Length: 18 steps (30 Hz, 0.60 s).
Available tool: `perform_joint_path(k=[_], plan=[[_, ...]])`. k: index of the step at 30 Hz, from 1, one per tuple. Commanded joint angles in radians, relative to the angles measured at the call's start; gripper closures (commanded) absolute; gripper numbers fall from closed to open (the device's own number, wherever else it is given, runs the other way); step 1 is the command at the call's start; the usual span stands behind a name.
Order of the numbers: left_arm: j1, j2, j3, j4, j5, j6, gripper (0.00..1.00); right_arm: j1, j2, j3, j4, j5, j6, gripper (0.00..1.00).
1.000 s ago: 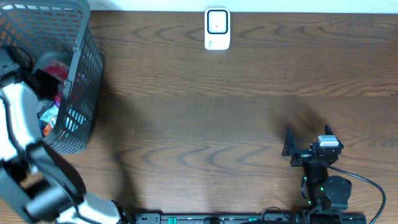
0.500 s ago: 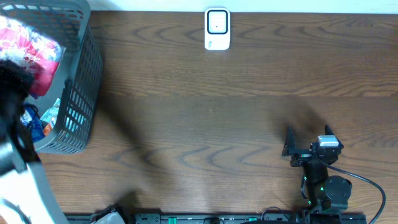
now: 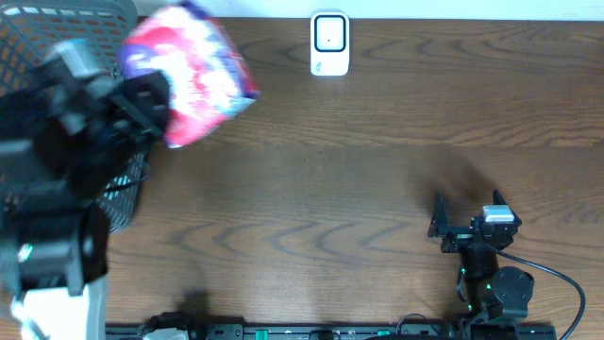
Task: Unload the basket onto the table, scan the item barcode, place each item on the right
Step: 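Lift the box out and place it on the table near the scanner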
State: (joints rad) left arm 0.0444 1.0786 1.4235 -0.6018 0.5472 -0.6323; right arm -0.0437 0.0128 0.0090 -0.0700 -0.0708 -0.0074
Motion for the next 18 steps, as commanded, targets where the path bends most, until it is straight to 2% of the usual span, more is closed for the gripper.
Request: perform_joint_path(k=[1, 9, 12, 18], plan=[[-0.127, 0.088, -0.002, 0.013, -0.052, -0.010, 0.93, -0.005, -0.004, -0.003, -0.002, -0.002, 0.014, 0.01], [-0.395, 0.395, -0.002, 0.136, -0.067, -0.017, 0.92, -0.005, -0.004, -0.003, -0.002, -0.002, 0.014, 0.01], [-0.457, 0.518, -0.002, 0.208, -0.073, -0.017, 0.92, -0.005, -0.004, -0.003, -0.002, -0.002, 0.014, 0.01], [-0.528, 0.717, -0.002, 0.257, -0.205, -0.017, 0.92, -0.005, -0.004, -0.003, -0.002, -0.002, 0.014, 0.01]])
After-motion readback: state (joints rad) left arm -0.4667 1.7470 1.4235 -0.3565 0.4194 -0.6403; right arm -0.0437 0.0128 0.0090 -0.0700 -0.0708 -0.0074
